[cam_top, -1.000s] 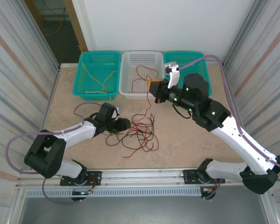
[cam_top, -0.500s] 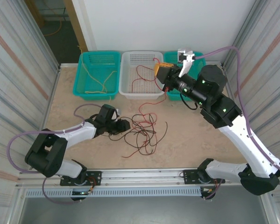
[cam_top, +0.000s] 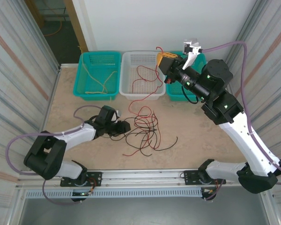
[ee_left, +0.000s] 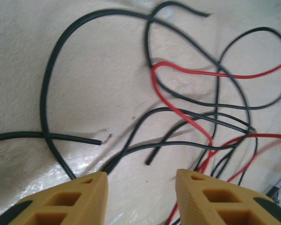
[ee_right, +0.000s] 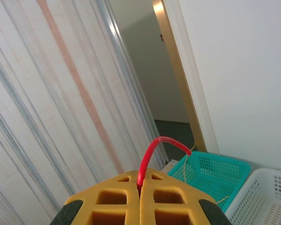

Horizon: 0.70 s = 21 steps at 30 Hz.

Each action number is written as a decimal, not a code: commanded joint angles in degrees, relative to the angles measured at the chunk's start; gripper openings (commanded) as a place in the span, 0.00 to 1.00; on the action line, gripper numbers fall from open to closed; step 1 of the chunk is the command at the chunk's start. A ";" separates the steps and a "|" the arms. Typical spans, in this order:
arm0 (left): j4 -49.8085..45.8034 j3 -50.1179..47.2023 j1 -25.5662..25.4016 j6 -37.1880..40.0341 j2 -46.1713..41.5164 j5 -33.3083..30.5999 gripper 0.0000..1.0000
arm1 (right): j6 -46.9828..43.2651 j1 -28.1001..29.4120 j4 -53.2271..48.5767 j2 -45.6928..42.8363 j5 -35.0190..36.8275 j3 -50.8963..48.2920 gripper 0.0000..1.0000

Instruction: Untangle the cables

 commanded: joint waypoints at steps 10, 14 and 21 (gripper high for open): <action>-15.61 15.50 0.09 18.24 -21.53 -1.95 0.82 | 0.89 -0.56 1.85 0.13 -1.75 0.18 0.00; -13.41 17.73 0.09 20.60 -18.00 0.25 0.81 | 1.49 -0.57 2.20 -0.22 -2.02 -0.26 0.00; -9.51 21.38 0.18 22.14 -7.99 0.95 0.75 | 2.40 -0.66 2.41 -0.90 -2.86 -0.07 0.00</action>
